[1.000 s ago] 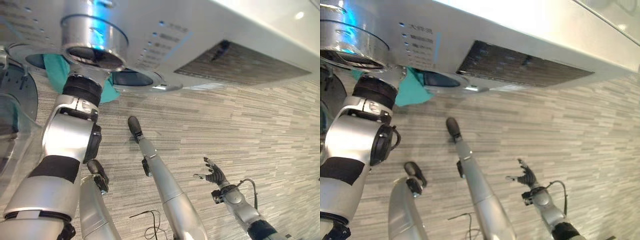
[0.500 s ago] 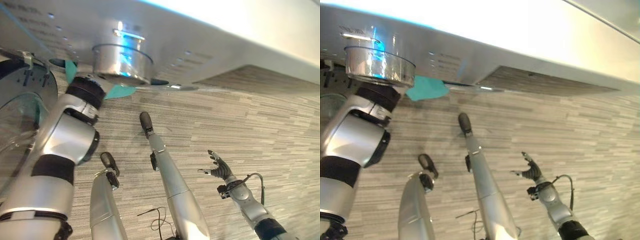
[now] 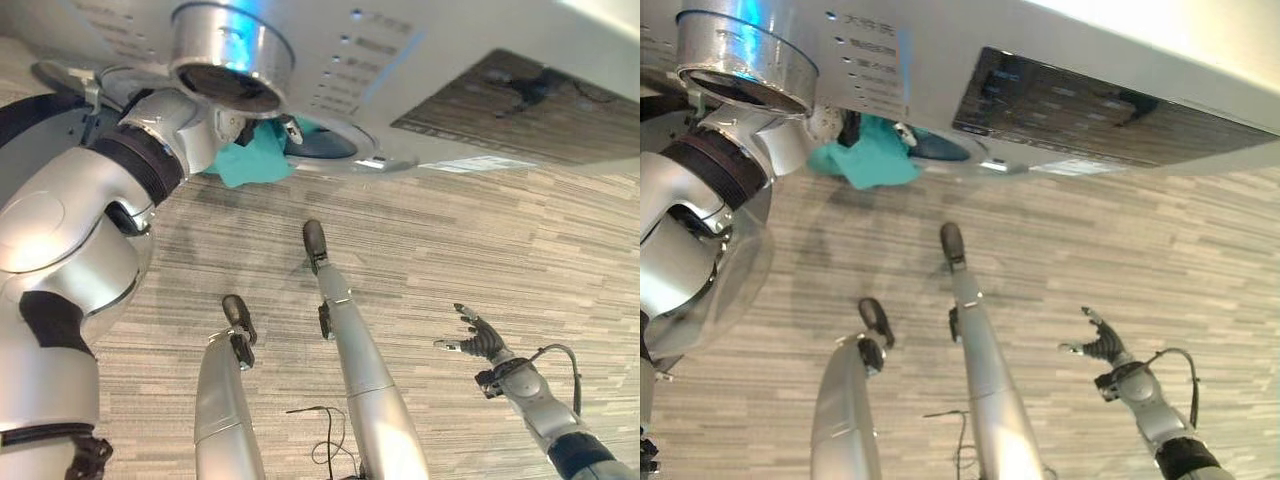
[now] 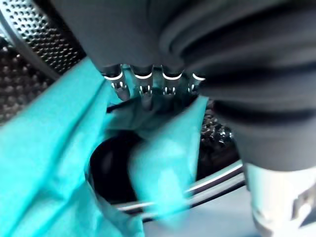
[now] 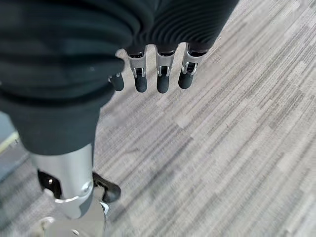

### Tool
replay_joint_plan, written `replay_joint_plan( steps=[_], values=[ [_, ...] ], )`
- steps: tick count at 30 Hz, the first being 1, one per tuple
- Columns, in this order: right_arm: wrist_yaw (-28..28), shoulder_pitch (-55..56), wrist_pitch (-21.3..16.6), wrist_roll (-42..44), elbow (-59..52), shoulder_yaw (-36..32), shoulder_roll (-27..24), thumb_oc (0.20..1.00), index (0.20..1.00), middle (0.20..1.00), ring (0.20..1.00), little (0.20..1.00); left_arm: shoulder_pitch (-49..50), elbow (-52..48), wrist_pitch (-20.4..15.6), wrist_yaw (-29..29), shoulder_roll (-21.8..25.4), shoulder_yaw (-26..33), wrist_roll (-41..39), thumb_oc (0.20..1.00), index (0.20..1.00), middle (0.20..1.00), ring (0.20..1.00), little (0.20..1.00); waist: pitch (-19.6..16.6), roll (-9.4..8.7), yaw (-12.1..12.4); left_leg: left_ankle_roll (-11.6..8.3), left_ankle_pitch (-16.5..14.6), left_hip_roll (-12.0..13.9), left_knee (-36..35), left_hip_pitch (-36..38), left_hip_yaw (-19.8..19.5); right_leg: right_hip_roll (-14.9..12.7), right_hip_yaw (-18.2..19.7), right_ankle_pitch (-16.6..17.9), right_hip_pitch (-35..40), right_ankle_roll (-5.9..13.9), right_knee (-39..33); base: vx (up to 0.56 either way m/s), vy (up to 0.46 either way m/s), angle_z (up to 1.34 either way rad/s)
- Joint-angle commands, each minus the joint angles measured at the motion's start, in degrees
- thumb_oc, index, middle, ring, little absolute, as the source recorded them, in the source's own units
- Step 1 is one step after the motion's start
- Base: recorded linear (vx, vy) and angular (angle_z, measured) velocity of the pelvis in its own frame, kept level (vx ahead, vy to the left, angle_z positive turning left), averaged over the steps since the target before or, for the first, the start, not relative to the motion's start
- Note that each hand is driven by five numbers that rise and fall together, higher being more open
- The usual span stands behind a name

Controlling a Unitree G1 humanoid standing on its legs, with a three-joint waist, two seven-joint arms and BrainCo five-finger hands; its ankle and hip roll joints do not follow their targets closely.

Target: Grab the laundry basket,head to the washer,open it,put in the laundry and shut it.

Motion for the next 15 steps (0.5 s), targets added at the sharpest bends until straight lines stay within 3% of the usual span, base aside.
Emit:
replay_joint_plan(
  steps=[1, 10, 11, 12, 13, 15],
  values=[
    [-0.3, 2.8, -0.3, 1.7, 2.8, 0.0, -1.7, 1.000, 1.000, 1.000, 1.000, 1.000, -13.5, -7.9, -2.8, 4.5, -1.3, 8.7, 2.2, 1.000, 1.000, 1.000, 1.000, 1.000, -2.0, 5.48, -2.3, 4.07, 1.3, 0.6, -4.0, 4.0, -1.4, 3.2, -5.3, -8.8, 6.1, 0.57, -1.7, -0.02, 0.004, 0.10],
    [0.3, 5.8, -0.3, 0.7, 1.5, -0.8, -0.1, 1.000, 1.000, 1.000, 1.000, 1.000, -1.4, -29.5, -8.6, 1.9, 11.1, 12.6, -8.2, 1.000, 1.000, 1.000, 1.000, 1.000, -1.8, 5.55, -0.2, 3.52, 2.5, 0.2, -4.5, 5.3, -2.3, 1.9, -6.4, -8.6, 9.0, 0.25, -2.5, -0.03, 0.011, 0.04],
    [0.0, 6.0, -0.2, 0.3, 1.3, -1.0, 0.0, 1.000, 1.000, 1.000, 1.000, 1.000, 1.3, -32.5, -9.5, 0.5, 12.6, 13.3, -11.8, 1.000, 1.000, 1.000, 1.000, 1.000, -1.7, 5.50, 0.0, 3.47, 2.6, 0.1, -4.8, 5.6, -2.4, 1.7, -6.5, -8.5, 9.5, 0.24, -2.6, -0.06, 0.017, 0.04],
    [-0.2, 7.4, 0.3, -0.6, 0.8, -1.6, 0.6, 1.000, 1.000, 1.000, 1.000, 1.000, 8.4, -40.1, -11.5, -3.1, 16.9, 14.0, -22.8, 1.000, 1.000, 1.000, 1.000, 1.000, -1.6, 5.57, 0.7, 3.44, 2.9, -0.2, -5.8, 7.4, -2.7, 0.9, -6.9, -8.2, 11.1, 0.27, -3.0, -0.04, 0.017, 0.04],
    [-0.2, 7.4, 0.3, -0.7, 0.7, -1.5, 0.5, 1.000, 1.000, 1.000, 1.000, 1.000, 8.7, -40.5, -11.4, -3.2, 17.3, 14.3, -23.0, 1.000, 1.000, 1.000, 1.000, 1.000, -1.6, 5.60, 0.5, 3.44, 2.9, -0.2, -5.9, 7.6, -2.7, 0.8, -6.9, -8.1, 11.2, 0.27, -3.1, -0.04, 0.020, 0.08],
    [-0.3, 9.1, 0.5, -1.6, 1.7, -0.9, 1.9, 1.000, 1.000, 1.000, 1.000, 1.000, 22.0, -48.1, -11.8, -6.4, 18.6, 17.5, -34.1, 1.000, 1.000, 1.000, 1.000, 1.000, -1.3, 4.71, 1.1, 3.33, 3.4, -0.8, -7.4, 9.4, -3.0, 0.1, -7.4, -7.6, 13.5, 0.11, -4.0, -0.07, 0.020, 0.27]
  ],
)
